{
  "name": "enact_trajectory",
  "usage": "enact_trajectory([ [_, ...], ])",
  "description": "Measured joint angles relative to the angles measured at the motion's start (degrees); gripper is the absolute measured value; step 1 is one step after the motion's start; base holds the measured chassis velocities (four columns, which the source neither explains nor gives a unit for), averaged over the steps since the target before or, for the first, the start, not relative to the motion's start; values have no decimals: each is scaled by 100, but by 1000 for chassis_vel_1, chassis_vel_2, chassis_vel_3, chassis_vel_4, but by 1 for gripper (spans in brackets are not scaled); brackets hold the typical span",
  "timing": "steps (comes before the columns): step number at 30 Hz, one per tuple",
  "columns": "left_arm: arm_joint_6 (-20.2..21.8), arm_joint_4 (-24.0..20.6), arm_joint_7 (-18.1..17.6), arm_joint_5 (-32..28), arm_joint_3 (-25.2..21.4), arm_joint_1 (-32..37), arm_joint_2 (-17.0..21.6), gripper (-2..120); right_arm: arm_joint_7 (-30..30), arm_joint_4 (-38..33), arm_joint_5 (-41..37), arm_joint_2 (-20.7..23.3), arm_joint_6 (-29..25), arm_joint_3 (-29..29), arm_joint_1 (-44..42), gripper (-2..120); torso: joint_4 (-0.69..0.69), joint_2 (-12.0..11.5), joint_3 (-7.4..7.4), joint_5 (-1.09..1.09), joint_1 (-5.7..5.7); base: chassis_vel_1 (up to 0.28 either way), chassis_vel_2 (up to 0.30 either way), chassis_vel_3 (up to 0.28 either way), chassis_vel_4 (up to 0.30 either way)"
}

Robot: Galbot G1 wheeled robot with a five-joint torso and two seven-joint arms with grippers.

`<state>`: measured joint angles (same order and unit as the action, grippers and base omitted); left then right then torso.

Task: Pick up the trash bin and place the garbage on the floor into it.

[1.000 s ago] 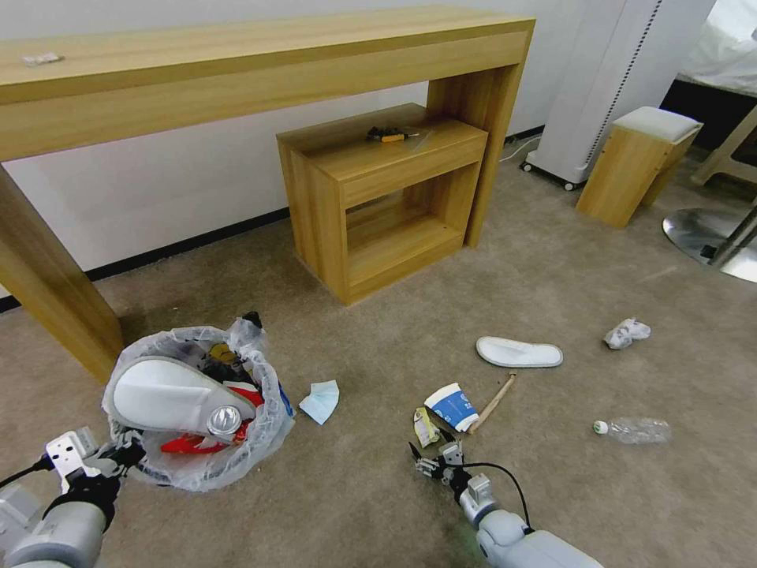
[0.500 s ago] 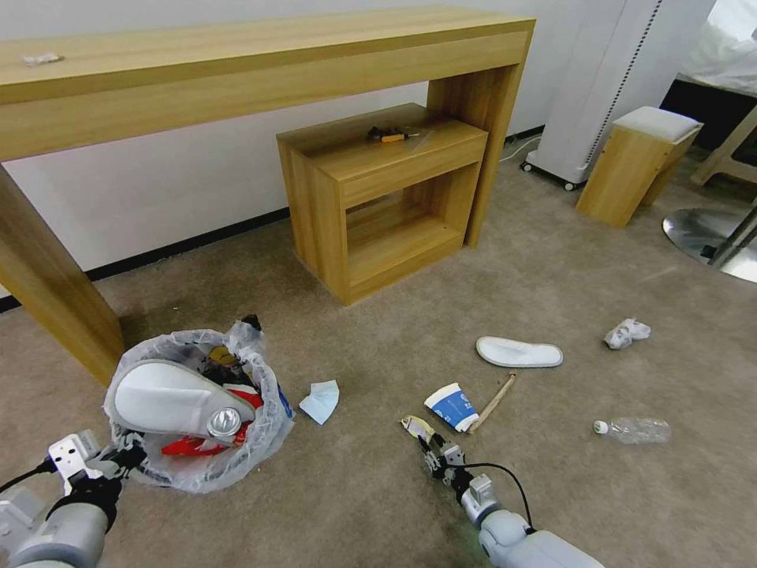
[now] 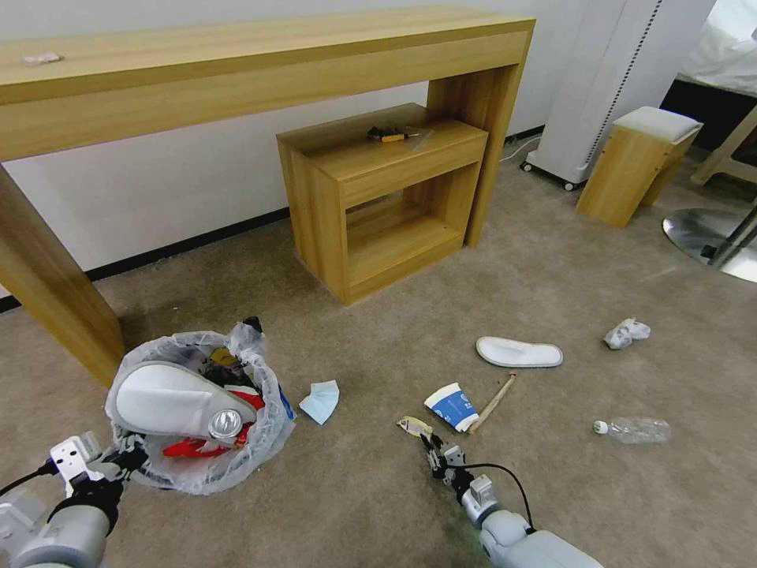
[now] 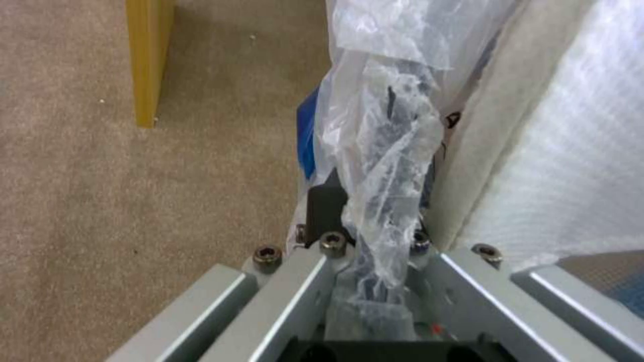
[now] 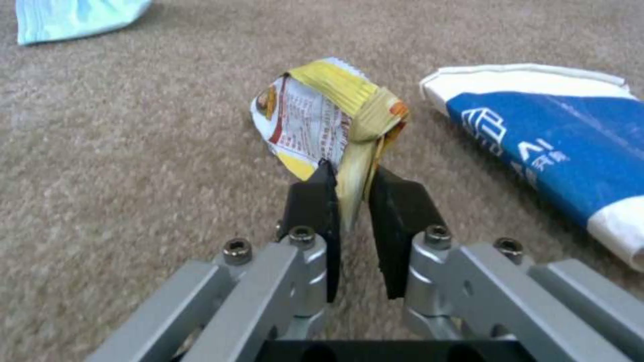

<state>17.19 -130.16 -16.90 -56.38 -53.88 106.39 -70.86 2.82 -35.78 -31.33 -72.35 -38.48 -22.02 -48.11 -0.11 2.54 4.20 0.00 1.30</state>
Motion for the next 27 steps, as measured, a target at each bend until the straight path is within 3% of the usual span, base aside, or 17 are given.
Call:
enact_trajectory([
  [16,-4,165,14,80,55,-35,24,0,184,-210,-29,119,-85,19,42,0,0,0,0,1,0,0,0,0,0],
  [27,19,349,27,306,269,-69,60,0,381,-1573,-243,1264,-75,110,-304,0,-1,0,0,-2,0,0,0,0,0],
])
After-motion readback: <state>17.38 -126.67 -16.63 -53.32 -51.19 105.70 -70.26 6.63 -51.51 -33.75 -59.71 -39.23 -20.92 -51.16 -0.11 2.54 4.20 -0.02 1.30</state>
